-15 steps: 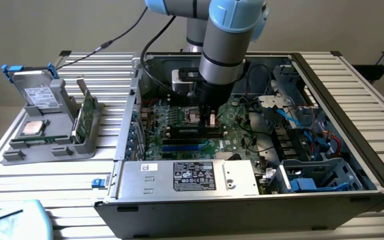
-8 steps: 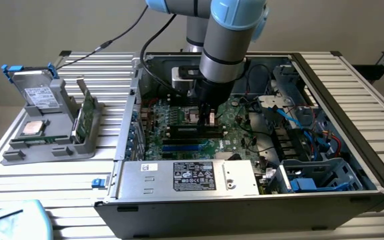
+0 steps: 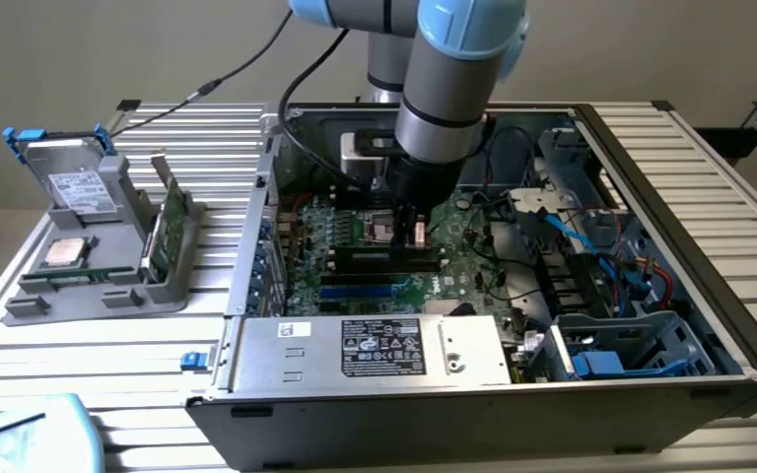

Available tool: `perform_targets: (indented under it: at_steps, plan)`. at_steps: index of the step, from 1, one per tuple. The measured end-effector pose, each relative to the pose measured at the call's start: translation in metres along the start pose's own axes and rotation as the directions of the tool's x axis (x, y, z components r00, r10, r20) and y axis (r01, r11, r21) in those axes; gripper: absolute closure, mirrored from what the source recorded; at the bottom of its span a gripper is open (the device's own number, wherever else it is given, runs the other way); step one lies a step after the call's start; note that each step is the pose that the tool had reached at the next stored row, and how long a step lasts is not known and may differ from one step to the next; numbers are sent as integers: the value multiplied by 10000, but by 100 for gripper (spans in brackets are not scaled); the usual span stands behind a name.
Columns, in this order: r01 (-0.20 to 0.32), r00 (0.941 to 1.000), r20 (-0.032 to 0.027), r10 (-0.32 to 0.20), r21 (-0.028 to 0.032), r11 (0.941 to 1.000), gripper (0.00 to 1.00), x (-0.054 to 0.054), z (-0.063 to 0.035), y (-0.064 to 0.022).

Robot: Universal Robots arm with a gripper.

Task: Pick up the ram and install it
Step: 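Insert the ram into the slot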

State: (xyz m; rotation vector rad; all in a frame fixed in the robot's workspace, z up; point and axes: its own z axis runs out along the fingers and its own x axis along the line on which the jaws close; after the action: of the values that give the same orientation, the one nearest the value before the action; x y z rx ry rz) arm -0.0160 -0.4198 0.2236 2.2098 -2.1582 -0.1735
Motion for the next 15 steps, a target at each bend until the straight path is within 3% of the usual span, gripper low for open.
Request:
perform_targets:
  at_steps: [4,5,10,15]
  plan:
    - [-4,10000,-20,4,-17,10000,85,-22,-14,-8]
    - [-9,10000,-45,9,-40,10000,85,-22,-14,-8]
    - [-43,9996,-290,39,-146,9999,85,-23,-14,-9]
    - [-52,9993,-378,46,-150,9999,85,-23,-14,-9]
